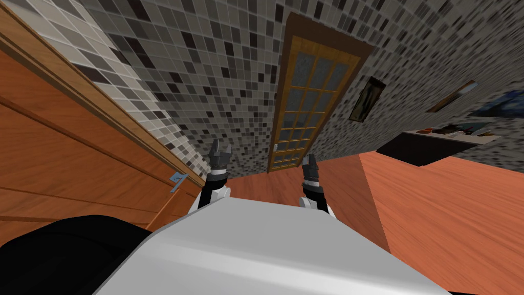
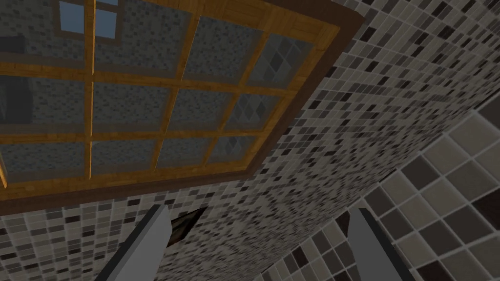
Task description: Pull the door open
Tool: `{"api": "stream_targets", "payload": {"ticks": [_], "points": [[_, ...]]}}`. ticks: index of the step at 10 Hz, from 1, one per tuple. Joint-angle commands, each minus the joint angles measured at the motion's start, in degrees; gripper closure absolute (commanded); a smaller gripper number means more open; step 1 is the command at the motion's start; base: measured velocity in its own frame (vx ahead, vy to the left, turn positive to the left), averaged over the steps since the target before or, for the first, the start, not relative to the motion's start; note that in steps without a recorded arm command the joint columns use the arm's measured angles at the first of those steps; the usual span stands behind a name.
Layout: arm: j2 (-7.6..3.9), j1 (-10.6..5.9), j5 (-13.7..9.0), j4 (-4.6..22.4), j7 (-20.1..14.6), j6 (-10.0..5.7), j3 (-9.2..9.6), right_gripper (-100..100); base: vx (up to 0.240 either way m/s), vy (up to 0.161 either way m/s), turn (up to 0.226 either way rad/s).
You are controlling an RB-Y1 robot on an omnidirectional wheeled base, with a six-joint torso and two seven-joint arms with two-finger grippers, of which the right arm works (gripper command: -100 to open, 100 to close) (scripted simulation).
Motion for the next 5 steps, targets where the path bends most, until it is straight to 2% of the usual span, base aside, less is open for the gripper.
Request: {"api": "stream_targets", "payload": {"ticks": [1, 3, 4, 5], "points": [[-0.07, -0.66, 1.1, 2.4, 2.0, -0.73, -0.07, -100, 0.092, 0.009, 0.017], [-0.44, -1.74, 2.2, 5.7, 4.3, -1.74, -0.5, -100, 0.099, -0.002, 0.018], [-0.44, -1.74, 2.2, 5.7, 4.3, -1.74, -0.5, -100, 0.061, 0.001, 0.008], [-0.63, -2.31, 2.8, 7.4, 5.4, -2.26, -0.72, -100, 0.043, 0.008, 0.011]]}}
